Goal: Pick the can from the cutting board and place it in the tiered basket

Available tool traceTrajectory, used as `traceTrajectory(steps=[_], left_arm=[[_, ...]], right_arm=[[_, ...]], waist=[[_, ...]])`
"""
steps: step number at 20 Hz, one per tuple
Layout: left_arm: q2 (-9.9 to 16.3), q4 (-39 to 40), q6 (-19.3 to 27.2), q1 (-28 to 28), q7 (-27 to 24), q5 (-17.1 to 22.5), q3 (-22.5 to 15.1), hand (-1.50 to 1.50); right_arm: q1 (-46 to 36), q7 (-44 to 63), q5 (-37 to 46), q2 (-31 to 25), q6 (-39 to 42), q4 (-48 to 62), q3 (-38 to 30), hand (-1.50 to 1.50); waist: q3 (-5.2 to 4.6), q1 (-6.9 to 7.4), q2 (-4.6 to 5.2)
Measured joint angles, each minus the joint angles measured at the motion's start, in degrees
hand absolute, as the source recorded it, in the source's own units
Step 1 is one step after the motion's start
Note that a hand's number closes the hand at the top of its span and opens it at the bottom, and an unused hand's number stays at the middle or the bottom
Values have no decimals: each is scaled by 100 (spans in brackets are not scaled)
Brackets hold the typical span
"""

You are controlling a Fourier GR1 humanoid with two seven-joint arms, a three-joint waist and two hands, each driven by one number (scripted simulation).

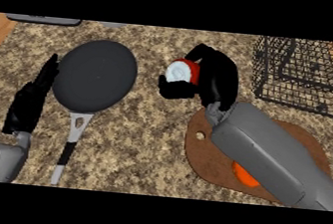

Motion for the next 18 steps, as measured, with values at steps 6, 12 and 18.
traceTrajectory(steps=[6,12,18], left_arm=[[2,16,-42,194,-146,-17,98,0],[-13,-40,-97,256,-129,-59,146,0],[-127,-121,-130,210,-29,-139,173,0]], right_arm=[[-734,136,908,-60,60,-1,-467,150],[-1209,231,1198,-525,681,63,-900,150],[-1179,-234,830,-777,1189,111,-1647,150]], waist=[[1,-75,-25],[3,-104,-23],[7,-89,-5]])
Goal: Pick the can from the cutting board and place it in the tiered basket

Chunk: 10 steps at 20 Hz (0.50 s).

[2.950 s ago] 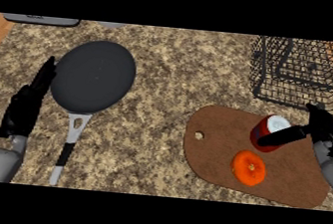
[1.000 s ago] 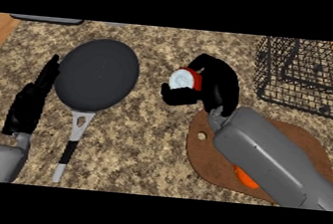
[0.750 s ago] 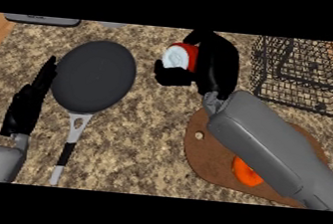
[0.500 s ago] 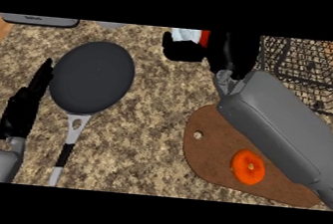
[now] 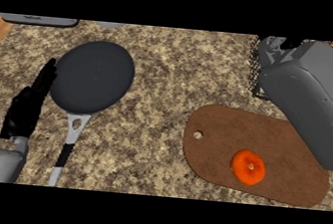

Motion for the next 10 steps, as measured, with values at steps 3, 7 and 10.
traceTrajectory(steps=[3,7,10], left_arm=[[45,7,-107,-34,7,16,91,0],[-47,-116,-75,-6,90,-67,62,0],[-152,-112,-1,21,33,-167,10,0]], right_arm=[[-19,-315,-31,-132,288,224,-211,150],[58,-805,206,-293,435,712,-288,150],[18,-1034,508,-479,537,1166,-259,150]], waist=[[-1,16,7],[0,46,16],[0,62,28]])
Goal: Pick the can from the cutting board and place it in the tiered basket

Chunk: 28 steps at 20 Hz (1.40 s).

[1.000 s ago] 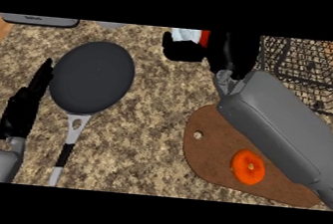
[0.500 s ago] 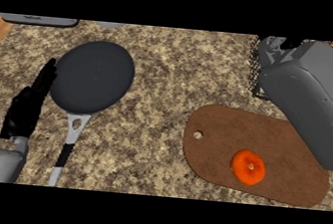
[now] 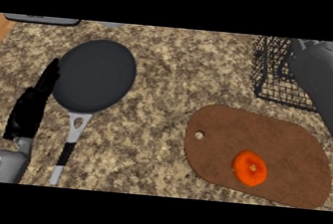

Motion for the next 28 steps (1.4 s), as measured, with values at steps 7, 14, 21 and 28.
traceTrajectory(steps=[7,14,21,28], left_arm=[[23,42,-100,31,-64,-19,85,0],[-59,39,-141,-53,21,-80,131,0],[-166,108,-162,-77,-13,-172,122,0],[-141,110,-211,-99,-30,-186,210,0]], right_arm=[[-177,-545,516,-540,153,823,-120,150],[-119,-1569,480,-767,181,1529,-558,150],[-36,-2582,144,-758,93,2338,-1131,150],[174,-2873,-551,-672,295,2875,-1867,-150]], waist=[[-33,30,-32],[-32,17,-38],[-37,44,-47],[-36,14,-79]])
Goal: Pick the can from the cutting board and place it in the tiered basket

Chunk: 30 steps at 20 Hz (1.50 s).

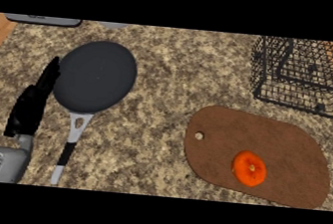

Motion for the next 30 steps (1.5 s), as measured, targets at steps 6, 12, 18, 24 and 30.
traceTrajectory(steps=[6,12,18,24,30], left_arm=[[45,-94,-127,62,-4,22,109,0],[-45,77,-151,13,-86,-66,173,0],[-165,-61,-99,82,49,-167,170,0],[-85,-99,-159,212,38,-149,317,0],[-100,-272,-147,318,118,-179,360,0]], right_arm=[[221,-380,-329,136,-436,178,-513,-150],[297,-773,-569,116,-846,-1,-950,-150],[355,-494,-710,-271,-807,-368,-1267,-150],[1012,-2,-1314,-803,-111,-1133,-1768,-150],[2372,-224,-2148,-1311,633,-1998,-2504,-150]], waist=[[17,-23,3],[29,-45,29],[33,-77,39],[33,-187,13],[36,-273,-1]])
